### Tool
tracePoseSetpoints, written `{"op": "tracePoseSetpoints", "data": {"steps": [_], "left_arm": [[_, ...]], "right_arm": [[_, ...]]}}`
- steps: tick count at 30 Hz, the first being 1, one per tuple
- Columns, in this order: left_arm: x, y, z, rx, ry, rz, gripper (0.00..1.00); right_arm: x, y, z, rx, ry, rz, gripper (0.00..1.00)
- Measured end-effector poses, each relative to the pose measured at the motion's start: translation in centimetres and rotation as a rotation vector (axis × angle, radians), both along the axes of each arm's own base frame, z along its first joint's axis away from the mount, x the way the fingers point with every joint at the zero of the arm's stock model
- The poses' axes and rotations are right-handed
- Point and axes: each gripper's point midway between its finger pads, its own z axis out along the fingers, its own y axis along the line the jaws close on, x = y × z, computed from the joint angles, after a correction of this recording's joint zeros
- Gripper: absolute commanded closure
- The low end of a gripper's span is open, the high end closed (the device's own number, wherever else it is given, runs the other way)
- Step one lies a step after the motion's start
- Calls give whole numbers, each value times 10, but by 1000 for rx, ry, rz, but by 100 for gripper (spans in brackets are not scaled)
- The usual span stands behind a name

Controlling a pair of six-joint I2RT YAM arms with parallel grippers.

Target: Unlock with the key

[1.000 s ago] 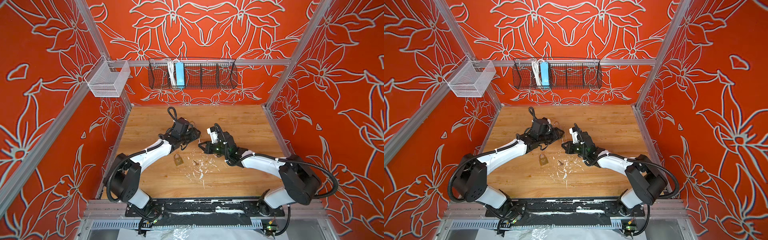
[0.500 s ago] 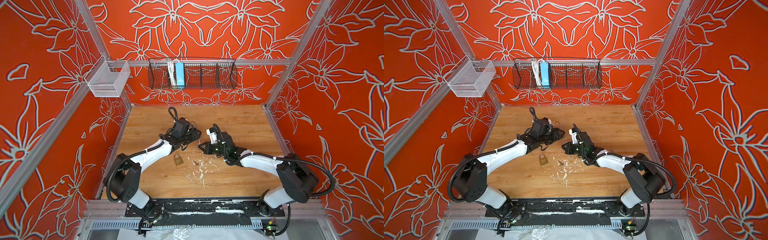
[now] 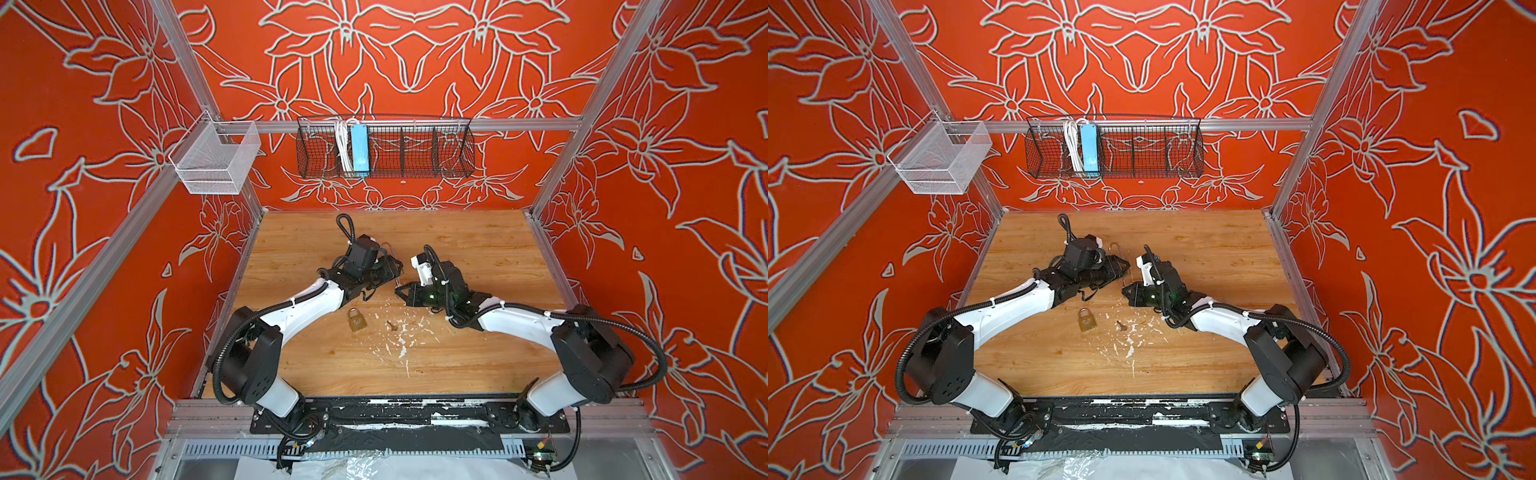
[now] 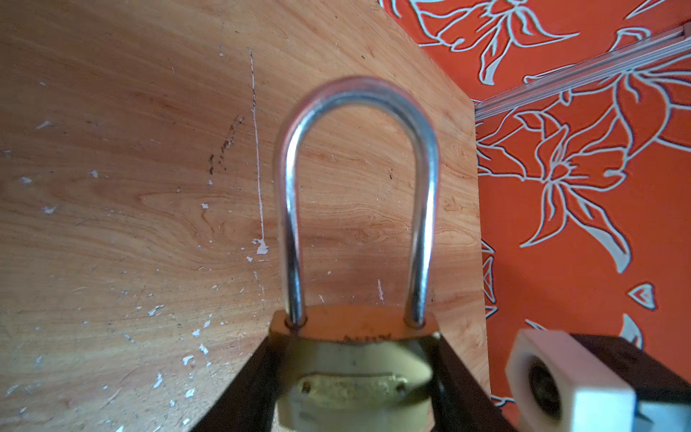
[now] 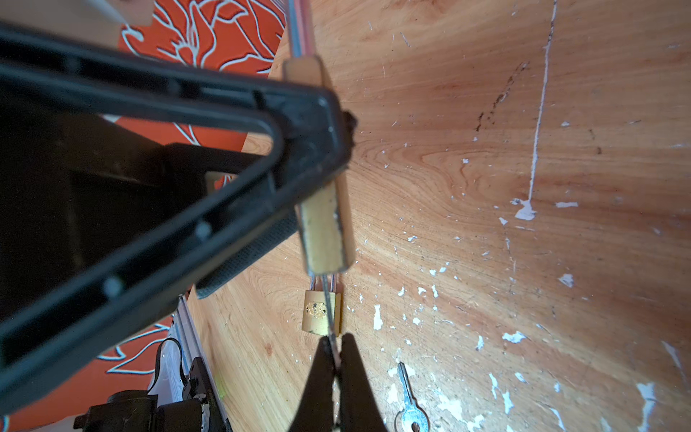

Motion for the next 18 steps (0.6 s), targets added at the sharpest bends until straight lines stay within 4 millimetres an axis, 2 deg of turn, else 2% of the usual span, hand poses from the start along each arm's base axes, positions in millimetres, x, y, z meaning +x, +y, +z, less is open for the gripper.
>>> {"op": "tracePoseSetpoints", "data": {"steps": [18], "left_arm": [[1,0,-1,14,-26,-17,100]], "right_arm": [[3,-3,0,-10,8,-9,100]]}}
